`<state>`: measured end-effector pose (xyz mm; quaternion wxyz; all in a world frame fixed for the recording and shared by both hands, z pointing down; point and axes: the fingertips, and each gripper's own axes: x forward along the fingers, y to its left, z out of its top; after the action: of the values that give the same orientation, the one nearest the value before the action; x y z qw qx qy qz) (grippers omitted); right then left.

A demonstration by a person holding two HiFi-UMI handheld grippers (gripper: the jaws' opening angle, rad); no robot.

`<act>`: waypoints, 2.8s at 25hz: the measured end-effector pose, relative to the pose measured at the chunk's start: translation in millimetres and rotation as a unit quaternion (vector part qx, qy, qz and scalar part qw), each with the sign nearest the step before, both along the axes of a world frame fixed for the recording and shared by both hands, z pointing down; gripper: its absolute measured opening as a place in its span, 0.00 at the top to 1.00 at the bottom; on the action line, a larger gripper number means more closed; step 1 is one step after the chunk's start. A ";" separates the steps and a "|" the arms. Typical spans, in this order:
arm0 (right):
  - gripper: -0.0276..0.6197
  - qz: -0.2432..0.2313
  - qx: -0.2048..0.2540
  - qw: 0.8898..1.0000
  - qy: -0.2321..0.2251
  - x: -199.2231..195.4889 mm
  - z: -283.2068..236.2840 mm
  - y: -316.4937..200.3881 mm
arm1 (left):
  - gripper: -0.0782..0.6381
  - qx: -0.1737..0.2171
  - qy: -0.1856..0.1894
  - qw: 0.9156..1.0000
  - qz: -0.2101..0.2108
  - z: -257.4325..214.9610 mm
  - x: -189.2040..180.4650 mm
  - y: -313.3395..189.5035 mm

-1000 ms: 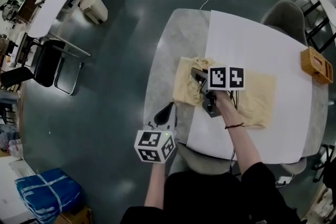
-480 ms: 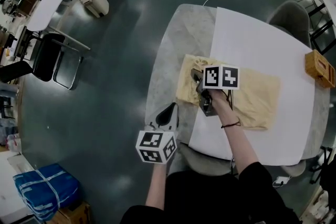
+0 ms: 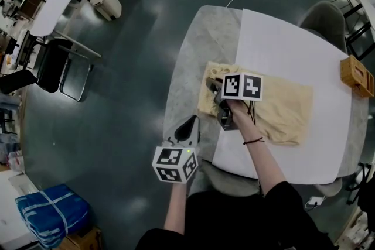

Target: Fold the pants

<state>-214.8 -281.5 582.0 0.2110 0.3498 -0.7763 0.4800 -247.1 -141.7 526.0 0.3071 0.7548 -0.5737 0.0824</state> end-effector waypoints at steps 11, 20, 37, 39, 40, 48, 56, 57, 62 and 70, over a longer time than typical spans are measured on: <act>0.70 -0.003 0.031 0.999 -0.030 -18.8 -30.1 1.6 | 0.87 0.009 0.005 1.000 0.002 -8.6 -6.1 -2.8; 0.93 -0.002 0.078 0.996 -0.047 19.6 -57.7 9.3 | 0.87 0.026 0.003 0.999 0.034 -22.4 8.4 -11.6; 0.94 0.066 0.159 0.985 -0.028 162.3 -93.0 37.1 | 0.87 0.065 -0.005 0.990 0.122 -54.3 74.0 -38.4; 0.94 0.076 0.159 0.984 -0.022 183.5 -92.1 39.6 | 0.87 0.067 -0.006 0.989 0.136 -55.9 90.2 -40.4; 0.94 0.082 0.160 0.984 -0.016 194.5 -91.4 40.5 | 0.87 0.067 -0.006 0.988 0.142 -56.6 98.0 -41.0; 0.94 0.125 0.158 0.979 0.005 272.0 -85.0 45.6 | 0.87 0.065 -0.007 0.982 0.177 -56.4 151.6 -50.0; 0.93 0.178 0.137 0.974 0.031 341.7 -63.2 49.9 | 0.87 0.053 -0.010 0.976 0.211 -45.2 198.5 -54.7; 0.93 0.184 0.135 0.973 0.035 348.4 -60.1 50.3 | 0.87 0.051 -0.011 0.975 0.215 -43.0 203.2 -55.0; 0.93 0.210 0.124 0.968 0.054 376.5 -42.8 51.2 | 0.87 0.042 -0.014 0.972 0.231 -32.7 223.5 -57.6; 0.78 0.231 0.101 0.965 0.079 404.6 -14.4 47.2 | 0.87 0.026 -0.020 0.970 0.241 -19.0 236.2 -62.3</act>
<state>189.8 -234.3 567.6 0.1184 0.5757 -0.6997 0.4061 -10.9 -204.0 507.0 0.2471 0.8767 -0.3827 0.1546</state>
